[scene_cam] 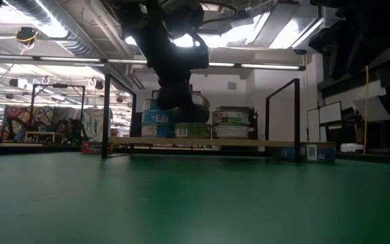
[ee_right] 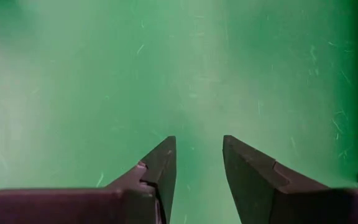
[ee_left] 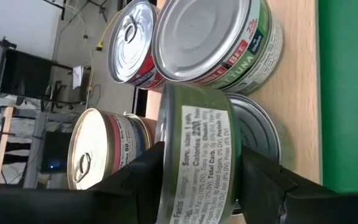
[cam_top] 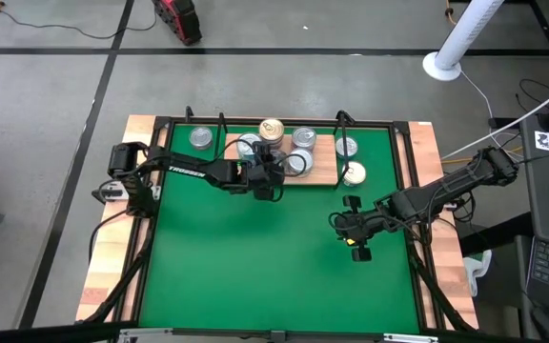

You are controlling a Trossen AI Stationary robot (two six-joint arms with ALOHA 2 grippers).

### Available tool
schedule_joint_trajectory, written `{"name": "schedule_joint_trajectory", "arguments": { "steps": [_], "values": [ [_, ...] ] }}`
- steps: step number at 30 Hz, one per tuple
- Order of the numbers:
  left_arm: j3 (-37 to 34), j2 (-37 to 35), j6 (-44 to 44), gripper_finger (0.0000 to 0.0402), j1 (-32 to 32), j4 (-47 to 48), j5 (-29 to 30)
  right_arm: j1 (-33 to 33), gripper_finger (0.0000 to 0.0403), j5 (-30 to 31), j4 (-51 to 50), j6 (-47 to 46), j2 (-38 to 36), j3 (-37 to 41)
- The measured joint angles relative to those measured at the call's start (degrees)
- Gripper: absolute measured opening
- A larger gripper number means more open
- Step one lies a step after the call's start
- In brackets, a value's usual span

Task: Stack canned seafood by type on shelf
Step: Stack the green tuna can on top of the green tuna can on the shelf

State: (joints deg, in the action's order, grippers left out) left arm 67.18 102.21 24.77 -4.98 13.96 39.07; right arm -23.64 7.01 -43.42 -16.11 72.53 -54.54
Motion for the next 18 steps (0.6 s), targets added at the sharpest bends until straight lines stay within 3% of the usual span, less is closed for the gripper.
{"name": "schedule_joint_trajectory", "arguments": {
  "steps": [11, 18],
  "values": [
    [0.0, 0.0, -1.8, 0.0248, 0.0, 0.0, 0.0, 0.0, 0.0131, 0.0, 0.0, 0.0, 0.0, 0.0],
    [0.0, 0.0, -3.1, 0.0257, -0.1, 0.0, 0.0, 0.0, 0.0131, 0.0, -0.8, 0.0, 0.0, 0.0]
  ]
}}
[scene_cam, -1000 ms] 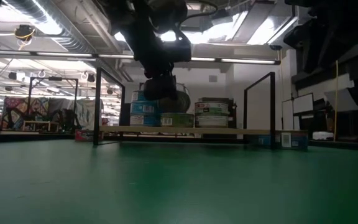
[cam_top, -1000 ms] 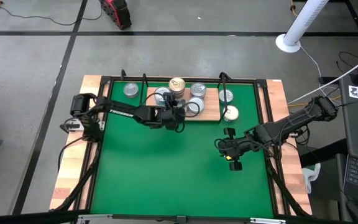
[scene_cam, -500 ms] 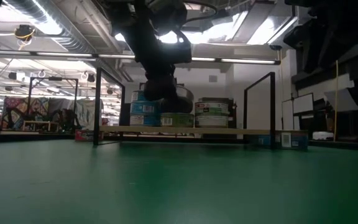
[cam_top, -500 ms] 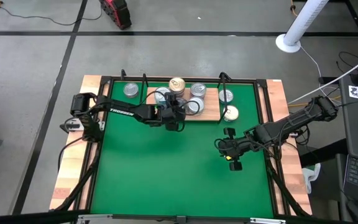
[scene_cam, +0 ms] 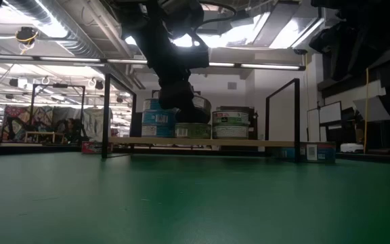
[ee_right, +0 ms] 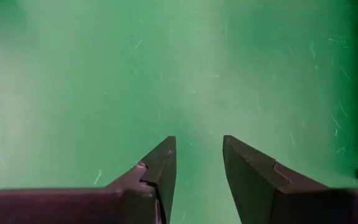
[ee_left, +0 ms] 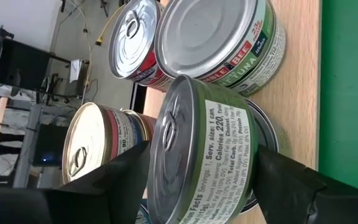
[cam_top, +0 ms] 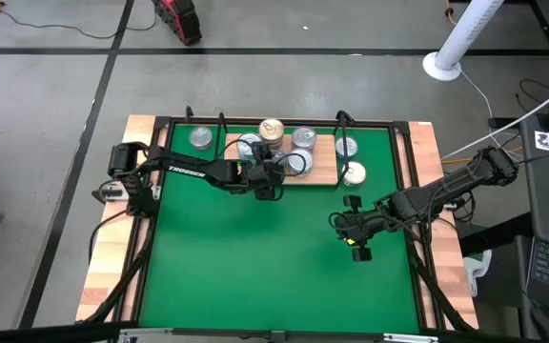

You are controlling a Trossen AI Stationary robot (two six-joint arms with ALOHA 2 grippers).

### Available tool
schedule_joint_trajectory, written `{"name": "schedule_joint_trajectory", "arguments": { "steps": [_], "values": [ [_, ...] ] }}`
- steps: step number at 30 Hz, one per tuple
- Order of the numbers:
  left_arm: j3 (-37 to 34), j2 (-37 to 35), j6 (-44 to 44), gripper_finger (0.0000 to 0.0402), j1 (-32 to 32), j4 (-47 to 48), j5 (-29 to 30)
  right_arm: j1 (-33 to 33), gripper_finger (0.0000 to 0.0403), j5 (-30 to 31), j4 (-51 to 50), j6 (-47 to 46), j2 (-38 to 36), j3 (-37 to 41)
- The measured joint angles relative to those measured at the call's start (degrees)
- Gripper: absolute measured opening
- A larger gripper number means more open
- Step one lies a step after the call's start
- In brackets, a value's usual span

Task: Stack canned seafood by type on shelf
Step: Stack the green tuna can on top of the green tuna can on the shelf, then stack the blue pink tuna can on top of the blue pink tuna can on the shelf

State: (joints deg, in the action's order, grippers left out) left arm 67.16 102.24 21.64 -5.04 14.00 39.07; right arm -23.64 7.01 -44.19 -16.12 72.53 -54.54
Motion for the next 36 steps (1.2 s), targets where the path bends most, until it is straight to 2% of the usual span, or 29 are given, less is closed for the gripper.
{"name": "schedule_joint_trajectory", "arguments": {
  "steps": [2, 7, 20, 27, 30, 36],
  "values": [
    [0.0, 0.0, 0.1, 0.0255, -0.2, 0.1, -0.9, 0.0, 0.0131, 0.0, 0.0, 0.0, 0.0, 0.0],
    [0.0, 0.0, 3.3, 0.0253, -0.3, 0.5, -9.0, 0.0, 0.0131, 0.0, -0.1, 0.0, 0.0, 0.0],
    [0.0, 0.0, 0.7, 0.0253, -2.6, -0.1, -9.1, 0.0, 0.0131, 0.0, -0.5, 0.0, 0.0, 0.0],
    [0.0, 0.0, -0.5, 0.0253, -0.5, -1.1, -8.8, 0.0, 0.0131, 0.3, -7.1, -1.4, 0.0, 0.0],
    [0.0, 0.0, -0.6, 0.0253, 1.1, -4.0, -8.8, 0.0, 0.0131, 3.4, -11.5, -3.3, 0.0, 0.0],
    [0.0, 0.0, -0.6, 0.0253, 4.7, -10.3, -8.8, 0.0, 0.0131, 14.8, -20.5, -6.6, 0.0, 0.0]
  ]
}}
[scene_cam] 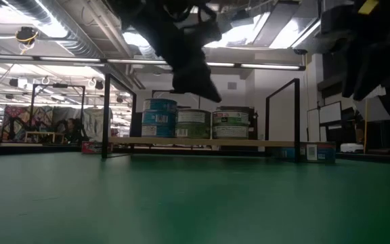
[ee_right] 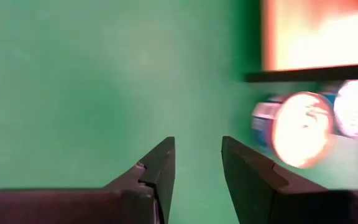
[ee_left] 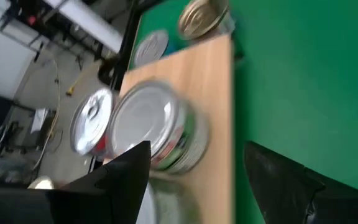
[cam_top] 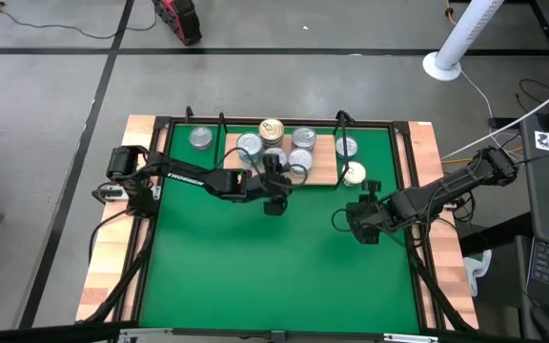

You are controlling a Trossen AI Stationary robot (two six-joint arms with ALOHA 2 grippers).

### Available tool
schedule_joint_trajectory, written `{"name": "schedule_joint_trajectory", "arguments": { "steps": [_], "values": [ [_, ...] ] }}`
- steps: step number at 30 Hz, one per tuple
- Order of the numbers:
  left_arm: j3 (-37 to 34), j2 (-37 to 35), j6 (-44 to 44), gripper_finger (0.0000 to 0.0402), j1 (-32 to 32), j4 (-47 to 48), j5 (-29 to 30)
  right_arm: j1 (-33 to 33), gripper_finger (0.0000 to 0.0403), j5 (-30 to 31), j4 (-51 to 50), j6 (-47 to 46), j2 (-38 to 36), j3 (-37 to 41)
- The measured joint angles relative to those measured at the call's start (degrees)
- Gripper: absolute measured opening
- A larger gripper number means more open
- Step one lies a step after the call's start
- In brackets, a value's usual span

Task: Stack canned seafood by type on shelf
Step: Stack the blue pink tuna can on top of the blue pink tuna can on the shelf

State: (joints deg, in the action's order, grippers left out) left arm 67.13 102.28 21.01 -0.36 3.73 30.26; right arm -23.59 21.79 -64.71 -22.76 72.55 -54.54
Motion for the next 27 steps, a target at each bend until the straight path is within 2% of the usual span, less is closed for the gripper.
{"name": "schedule_joint_trajectory", "arguments": {
  "steps": [4, 8, 19, 27],
  "values": [
    [0.0, 0.0, -0.1, 0.0253, 2.3, -0.6, 0.0, 0.2, 0.0131, 3.5, -1.5, 0.8, 0.0, 0.0],
    [0.0, 0.0, -2.0, 0.0253, 4.5, -0.5, 0.0, 2.4, 0.0131, 3.1, -1.1, 2.3, 0.0, 1.7],
    [0.0, 0.0, -2.9, 0.0253, 10.5, 0.2, 0.0, 16.2, 0.0131, 1.1, -0.6, 10.3, 0.0, 8.7],
    [0.0, 0.0, -3.5, 0.0253, 11.4, 0.3, 0.0, 24.4, 0.0131, 1.1, 9.1, 23.8, 0.0, 11.6]
  ]
}}
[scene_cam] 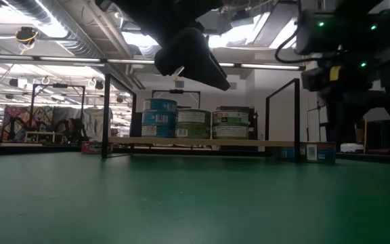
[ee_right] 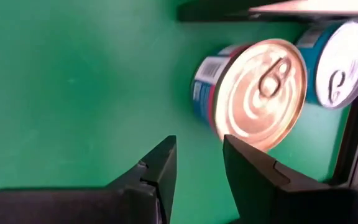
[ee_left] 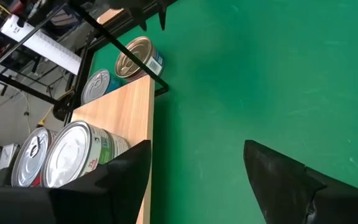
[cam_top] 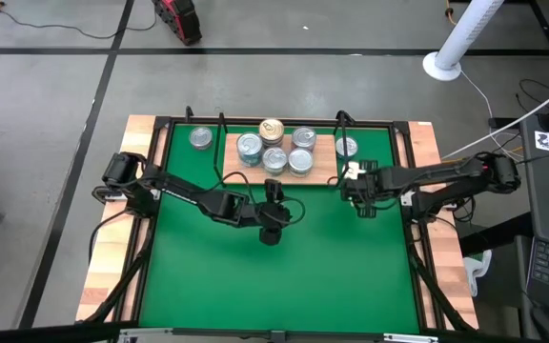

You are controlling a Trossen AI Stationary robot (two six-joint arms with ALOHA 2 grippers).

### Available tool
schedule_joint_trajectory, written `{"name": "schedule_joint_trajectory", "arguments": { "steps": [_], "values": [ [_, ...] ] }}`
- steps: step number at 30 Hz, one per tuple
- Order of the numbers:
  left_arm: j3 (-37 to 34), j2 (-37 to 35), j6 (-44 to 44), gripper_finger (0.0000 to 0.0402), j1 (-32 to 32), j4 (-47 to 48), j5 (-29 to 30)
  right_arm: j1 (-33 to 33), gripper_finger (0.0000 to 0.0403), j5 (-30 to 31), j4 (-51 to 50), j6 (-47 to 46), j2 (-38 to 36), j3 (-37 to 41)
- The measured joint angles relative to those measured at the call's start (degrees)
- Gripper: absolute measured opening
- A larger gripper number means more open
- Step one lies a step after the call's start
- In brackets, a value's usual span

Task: Stack canned seafood by type on shelf
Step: Stack the blue pink tuna can on top of the blue pink tuna can on the shelf

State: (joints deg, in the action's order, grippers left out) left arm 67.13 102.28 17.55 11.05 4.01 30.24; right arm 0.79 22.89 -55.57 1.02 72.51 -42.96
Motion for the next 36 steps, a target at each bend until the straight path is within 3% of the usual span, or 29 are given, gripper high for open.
{"name": "schedule_joint_trajectory", "arguments": {
  "steps": [8, 13, 20, 36],
  "values": [
    [0.0, 0.0, -0.3, 0.0253, -0.1, 0.0, 0.0, 5.0, 0.0131, -0.4, 3.7, 4.5, 0.0, 0.4],
    [0.0, 0.0, -1.2, 0.0253, -0.1, 0.0, 0.0, 8.1, 0.0131, -5.2, 3.7, 6.9, 0.0, 0.4],
    [0.0, 0.0, -1.1, 0.0253, -0.1, 0.0, 0.0, 11.3, 0.0131, -6.5, 6.2, 8.7, 0.0, 0.4],
    [0.0, 0.0, -1.1, 0.0253, -0.1, 0.1, 0.0, 11.7, 0.0131, -7.1, 2.7, 9.8, 2.0, 0.4]
  ]
}}
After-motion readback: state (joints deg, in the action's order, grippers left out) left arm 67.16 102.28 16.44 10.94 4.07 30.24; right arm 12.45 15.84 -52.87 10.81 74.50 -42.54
